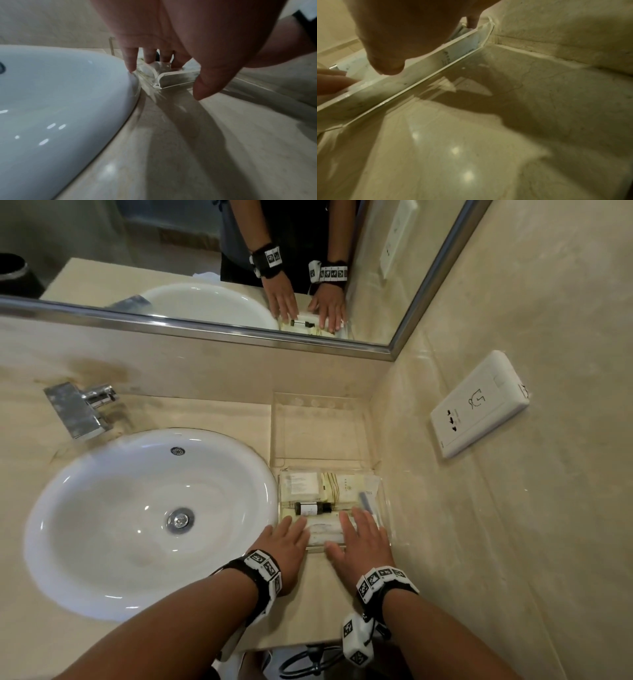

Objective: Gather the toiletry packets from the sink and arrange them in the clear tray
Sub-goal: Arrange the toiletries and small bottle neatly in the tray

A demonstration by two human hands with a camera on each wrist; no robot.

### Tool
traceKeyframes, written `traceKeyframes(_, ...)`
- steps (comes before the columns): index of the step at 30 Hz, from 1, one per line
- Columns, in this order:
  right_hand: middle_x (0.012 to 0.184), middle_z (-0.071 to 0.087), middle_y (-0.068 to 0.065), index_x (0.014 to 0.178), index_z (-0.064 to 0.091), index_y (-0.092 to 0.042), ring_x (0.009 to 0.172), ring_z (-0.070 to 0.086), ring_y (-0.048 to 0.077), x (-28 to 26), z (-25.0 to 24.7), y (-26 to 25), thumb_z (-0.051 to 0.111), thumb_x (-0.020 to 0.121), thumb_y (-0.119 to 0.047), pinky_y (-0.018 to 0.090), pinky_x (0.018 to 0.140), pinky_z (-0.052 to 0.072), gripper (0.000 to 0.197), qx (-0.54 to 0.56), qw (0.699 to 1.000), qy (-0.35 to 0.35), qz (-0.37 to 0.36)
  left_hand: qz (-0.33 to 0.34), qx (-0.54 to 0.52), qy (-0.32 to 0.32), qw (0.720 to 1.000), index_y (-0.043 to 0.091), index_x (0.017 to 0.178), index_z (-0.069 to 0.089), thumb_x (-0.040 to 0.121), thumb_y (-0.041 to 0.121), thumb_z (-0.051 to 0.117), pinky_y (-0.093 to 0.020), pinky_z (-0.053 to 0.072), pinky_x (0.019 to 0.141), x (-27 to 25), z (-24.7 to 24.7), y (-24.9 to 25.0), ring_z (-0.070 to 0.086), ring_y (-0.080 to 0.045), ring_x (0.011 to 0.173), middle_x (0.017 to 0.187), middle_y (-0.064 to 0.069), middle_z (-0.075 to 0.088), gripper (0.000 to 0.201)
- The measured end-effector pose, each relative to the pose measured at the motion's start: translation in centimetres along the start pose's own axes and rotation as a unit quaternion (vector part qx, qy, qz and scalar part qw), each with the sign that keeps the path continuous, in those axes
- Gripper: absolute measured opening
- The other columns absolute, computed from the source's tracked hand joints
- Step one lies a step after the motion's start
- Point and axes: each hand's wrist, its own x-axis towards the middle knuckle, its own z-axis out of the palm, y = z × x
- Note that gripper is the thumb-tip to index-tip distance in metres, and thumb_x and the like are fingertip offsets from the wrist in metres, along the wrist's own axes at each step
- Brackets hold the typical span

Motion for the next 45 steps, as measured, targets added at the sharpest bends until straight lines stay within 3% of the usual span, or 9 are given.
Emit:
traceKeyframes(4, 0.168, -0.003, -0.001, 0.157, 0.004, -0.037, 0.153, -0.006, 0.021, -0.6, -0.7, -0.1, 0.025, 0.088, -0.073, 0.051, 0.122, 0.003, 0.08, -0.007, 1.0, 0.005, 0.009, 0.009, -0.05, 0.037, 0.998, 0.02, 0.147, 0.03, 0.084, 0.024, 0.054, -0.046, 0.03, 0.115, -1.3, -1.2, -0.8, 0.009, -0.033, 0.148, 0.162, -0.008, 0.007, 0.067)
traceKeyframes(7, 0.167, -0.008, -0.002, 0.157, 0.005, -0.04, 0.153, -0.009, 0.022, -1.1, -1.4, -0.6, 0.026, 0.087, -0.072, 0.051, 0.122, -0.001, 0.08, 0.0, 1.0, 0.012, 0.013, -0.041, -0.112, 0.064, 0.991, 0.021, 0.145, 0.034, 0.086, 0.028, 0.053, -0.047, 0.034, 0.113, -2.5, -2.2, -1.7, 0.012, -0.032, 0.147, 0.161, -0.007, 0.012, 0.062)
traceKeyframes(15, 0.168, -0.007, -0.004, 0.157, 0.004, -0.041, 0.153, -0.009, 0.021, -1.5, -3.8, -5.4, 0.026, 0.092, -0.072, 0.048, 0.122, -0.005, 0.075, -0.039, 0.998, 0.05, -0.028, -0.134, -0.283, 0.152, 0.937, 0.022, 0.152, 0.022, 0.092, 0.029, 0.049, -0.041, 0.028, 0.117, -6.1, -3.9, -3.1, 0.016, -0.026, 0.146, 0.161, -0.003, 0.017, 0.066)
traceKeyframes(19, 0.168, 0.001, -0.005, 0.157, 0.013, -0.042, 0.153, 0.001, 0.021, -2.3, -4.3, -9.1, 0.028, 0.097, -0.062, 0.049, 0.122, 0.007, 0.064, -0.049, 0.993, 0.071, -0.075, -0.176, -0.336, 0.168, 0.91, 0.028, 0.153, 0.019, 0.094, 0.033, 0.049, -0.044, 0.024, 0.118, -8.8, -3.4, -2.8, 0.015, -0.029, 0.147, 0.162, -0.004, 0.014, 0.066)
traceKeyframes(23, 0.167, 0.011, -0.002, 0.156, 0.019, -0.039, 0.152, 0.011, 0.024, -3.1, -4.3, -12.8, 0.024, 0.098, -0.058, 0.048, 0.12, 0.017, 0.062, -0.06, 0.982, 0.108, -0.141, -0.207, -0.355, 0.198, 0.89, 0.028, 0.151, 0.023, 0.093, 0.034, 0.05, -0.046, 0.026, 0.116, -11.7, -1.6, -2.7, 0.017, -0.032, 0.145, 0.16, -0.007, 0.019, 0.064)
traceKeyframes(31, 0.167, 0.008, -0.004, 0.157, 0.017, -0.039, 0.153, 0.007, 0.023, -4.9, -3.6, -16.9, 0.028, 0.1, -0.057, 0.046, 0.121, 0.015, 0.06, -0.073, 0.969, 0.105, -0.212, -0.255, -0.345, 0.219, 0.876, 0.026, 0.151, 0.023, 0.094, 0.034, 0.049, -0.048, 0.031, 0.113, -16.1, 0.3, -5.1, 0.017, -0.03, 0.145, 0.16, -0.005, 0.018, 0.063)
traceKeyframes(37, 0.155, 0.042, 0.01, 0.144, 0.05, -0.029, 0.14, 0.038, 0.036, -5.5, -3.0, -14.1, 0.035, 0.093, -0.061, 0.056, 0.108, 0.038, 0.062, -0.081, 0.977, 0.067, -0.187, -0.267, -0.315, 0.203, 0.888, 0.027, 0.152, 0.023, 0.094, 0.039, 0.049, -0.048, 0.03, 0.114, -16.0, 1.0, -6.9, 0.016, -0.031, 0.145, 0.16, -0.004, 0.018, 0.065)
traceKeyframes(41, 0.162, 0.029, 0.003, 0.149, 0.041, -0.032, 0.148, 0.024, 0.029, -5.1, -3.2, -10.7, 0.044, 0.096, -0.058, 0.048, 0.114, 0.028, 0.06, -0.073, 0.985, 0.077, -0.139, -0.266, -0.299, 0.195, 0.896, 0.028, 0.151, 0.022, 0.094, 0.04, 0.048, -0.047, 0.033, 0.112, -14.9, 0.4, -6.9, 0.017, -0.031, 0.145, 0.159, -0.003, 0.018, 0.064)
traceKeyframes(45, 0.165, 0.019, 0.001, 0.153, 0.031, -0.035, 0.15, 0.016, 0.026, -4.1, -3.7, -7.3, 0.037, 0.097, -0.058, 0.046, 0.12, 0.021, 0.061, -0.044, 0.992, 0.085, -0.088, -0.242, -0.287, 0.186, 0.908, 0.026, 0.152, 0.023, 0.094, 0.039, 0.048, -0.046, 0.03, 0.114, -13.0, -1.1, -6.4, 0.019, -0.032, 0.144, 0.16, -0.006, 0.02, 0.064)
